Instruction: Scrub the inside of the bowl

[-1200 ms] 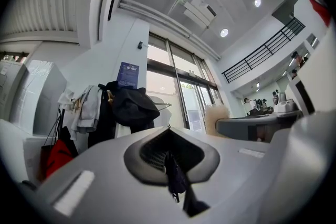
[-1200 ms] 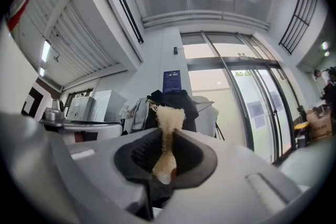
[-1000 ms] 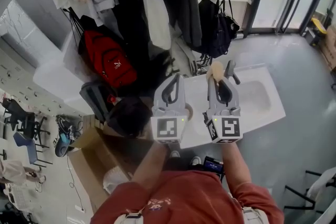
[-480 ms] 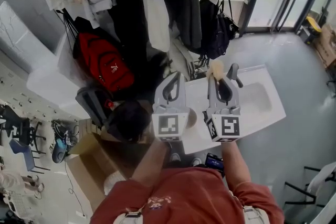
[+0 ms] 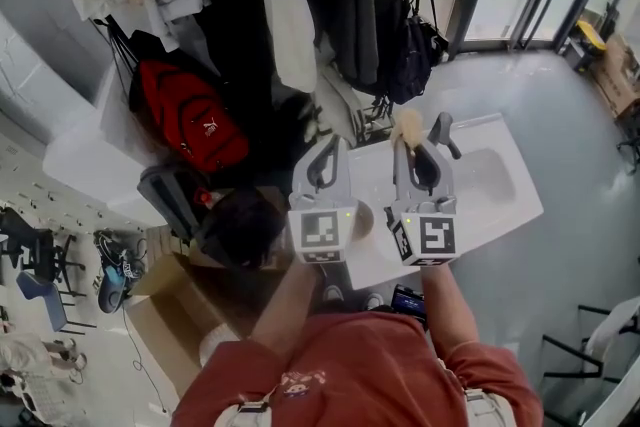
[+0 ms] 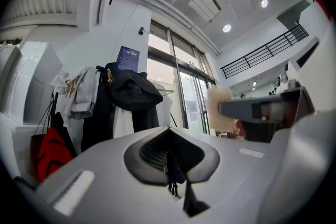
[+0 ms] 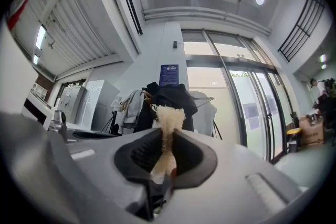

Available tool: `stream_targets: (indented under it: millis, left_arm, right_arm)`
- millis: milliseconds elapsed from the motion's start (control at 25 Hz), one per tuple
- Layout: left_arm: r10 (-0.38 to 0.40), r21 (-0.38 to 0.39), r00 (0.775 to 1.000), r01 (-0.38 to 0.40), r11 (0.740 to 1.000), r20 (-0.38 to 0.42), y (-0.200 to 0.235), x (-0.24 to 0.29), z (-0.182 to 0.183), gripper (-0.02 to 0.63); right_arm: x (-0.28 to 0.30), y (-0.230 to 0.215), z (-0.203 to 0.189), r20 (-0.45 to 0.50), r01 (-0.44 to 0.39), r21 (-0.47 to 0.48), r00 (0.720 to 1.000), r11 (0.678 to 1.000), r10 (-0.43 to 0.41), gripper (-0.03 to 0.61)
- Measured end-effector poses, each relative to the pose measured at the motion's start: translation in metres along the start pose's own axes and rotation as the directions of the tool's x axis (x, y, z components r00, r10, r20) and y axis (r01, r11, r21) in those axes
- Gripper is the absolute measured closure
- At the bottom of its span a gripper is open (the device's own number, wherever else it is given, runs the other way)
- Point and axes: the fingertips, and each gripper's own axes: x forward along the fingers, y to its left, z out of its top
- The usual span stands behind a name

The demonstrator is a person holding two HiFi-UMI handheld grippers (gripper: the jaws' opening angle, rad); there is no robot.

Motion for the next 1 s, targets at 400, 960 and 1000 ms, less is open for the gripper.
stream_targets:
  millis: [400,960,1000]
  left_arm:
    - [-0.012,-0.031,0.978,0.005,0.999,-0.21,0.0,-0.003,-0.088,0.546]
    - [-0.08,-0.209,0.825,-0.047,0.977,-0.559,-0.003,-0.041,-0.233,0.443]
    - [-0.089,-0.222,0.814,-0.05,0.974,-0.574,-0.004,-0.045,-0.243,0.439]
  right_arm:
    - [-0.001,-0.004,-0.006,-0.011,0.004,0.001,1.0,1.0,-0.004,0.531]
    - [0.001,0.003,-0.005,-0.021,-0.018,-0.009,1.0,1.0,0.018,0.531]
    - [0.001,0.004,-0.005,-0.023,-0.019,-0.011,1.0,1.0,0.019,0.531]
